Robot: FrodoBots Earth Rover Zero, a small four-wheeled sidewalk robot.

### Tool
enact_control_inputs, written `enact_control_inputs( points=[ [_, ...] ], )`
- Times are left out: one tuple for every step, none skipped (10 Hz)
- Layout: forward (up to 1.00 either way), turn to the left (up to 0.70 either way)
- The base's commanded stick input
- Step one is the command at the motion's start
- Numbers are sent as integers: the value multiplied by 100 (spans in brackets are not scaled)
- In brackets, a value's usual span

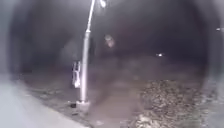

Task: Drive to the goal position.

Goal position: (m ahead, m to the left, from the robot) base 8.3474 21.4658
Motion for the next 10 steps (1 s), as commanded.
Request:
enact_control_inputs(
  points=[
    [0,70],
    [0,70],
    [0,70],
    [0,70],
    [0,70],
    [0,70],
    [0,70],
    [0,70],
    [0,70],
    [0,70]
  ],
)
